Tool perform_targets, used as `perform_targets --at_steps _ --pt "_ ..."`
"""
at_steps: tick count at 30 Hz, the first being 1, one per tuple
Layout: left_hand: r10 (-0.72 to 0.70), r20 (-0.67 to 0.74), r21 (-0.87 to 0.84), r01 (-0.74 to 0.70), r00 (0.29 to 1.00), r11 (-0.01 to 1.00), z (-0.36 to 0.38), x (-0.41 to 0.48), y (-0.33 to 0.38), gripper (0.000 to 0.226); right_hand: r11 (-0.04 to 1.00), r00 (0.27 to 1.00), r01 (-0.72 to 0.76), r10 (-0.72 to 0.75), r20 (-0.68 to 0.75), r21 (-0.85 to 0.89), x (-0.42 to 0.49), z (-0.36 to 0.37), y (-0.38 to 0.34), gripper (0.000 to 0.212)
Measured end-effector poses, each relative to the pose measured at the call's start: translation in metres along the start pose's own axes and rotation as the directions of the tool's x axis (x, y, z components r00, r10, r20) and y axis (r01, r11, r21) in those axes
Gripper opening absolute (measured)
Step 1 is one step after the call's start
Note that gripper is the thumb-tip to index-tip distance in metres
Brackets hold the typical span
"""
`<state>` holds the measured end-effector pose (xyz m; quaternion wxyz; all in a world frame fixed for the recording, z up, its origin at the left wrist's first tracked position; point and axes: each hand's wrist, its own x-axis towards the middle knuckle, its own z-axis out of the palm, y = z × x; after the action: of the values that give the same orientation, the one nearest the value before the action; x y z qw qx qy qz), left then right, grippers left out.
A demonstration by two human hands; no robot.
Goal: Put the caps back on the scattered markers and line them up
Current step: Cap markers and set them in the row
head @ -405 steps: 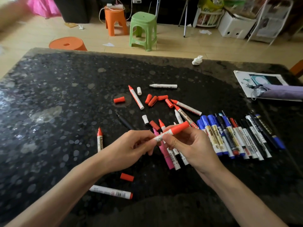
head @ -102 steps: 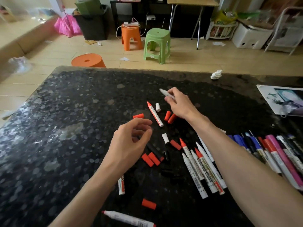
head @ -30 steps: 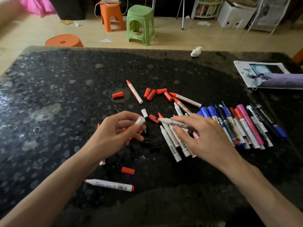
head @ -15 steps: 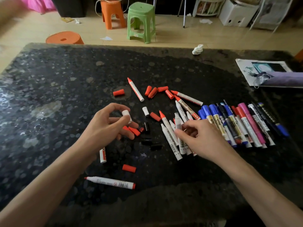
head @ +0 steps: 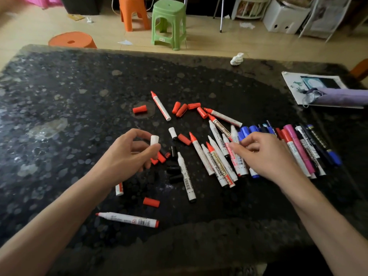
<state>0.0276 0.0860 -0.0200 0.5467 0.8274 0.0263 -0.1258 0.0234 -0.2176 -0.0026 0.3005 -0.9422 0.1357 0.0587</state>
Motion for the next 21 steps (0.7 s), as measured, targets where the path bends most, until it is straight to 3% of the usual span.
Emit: perform_targets --at_steps 6,10,15,21 --pt "0.026 0.066 0.048 -0.029 0.997 0.998 0.011 0.001 0.002 0.014 0.991 0.979 0.120 -0.109 0.170 -0.058 -0.022 0.038 -0.015 0.026" --pt "0.064 0.139 0.075 -0.074 0.988 0.994 0.017 -0.004 0.003 0.012 0.963 0.972 0.210 -0.187 0.141 -0.170 -0.029 0.055 -0.017 0.033" --pt "0.029 0.185 0.127 -0.053 0.982 0.990 0.016 -0.006 0.005 0.011 0.940 0.987 0.158 -0.161 0.015 -0.301 -0.014 0.029 -0.008 0.016" --pt "0.022 0.176 0.148 -0.049 0.984 0.988 0.015 -0.005 0.008 0.020 0.904 0.991 0.131 -0.113 0.068 -0.407 -0.014 0.028 0.000 0.018"
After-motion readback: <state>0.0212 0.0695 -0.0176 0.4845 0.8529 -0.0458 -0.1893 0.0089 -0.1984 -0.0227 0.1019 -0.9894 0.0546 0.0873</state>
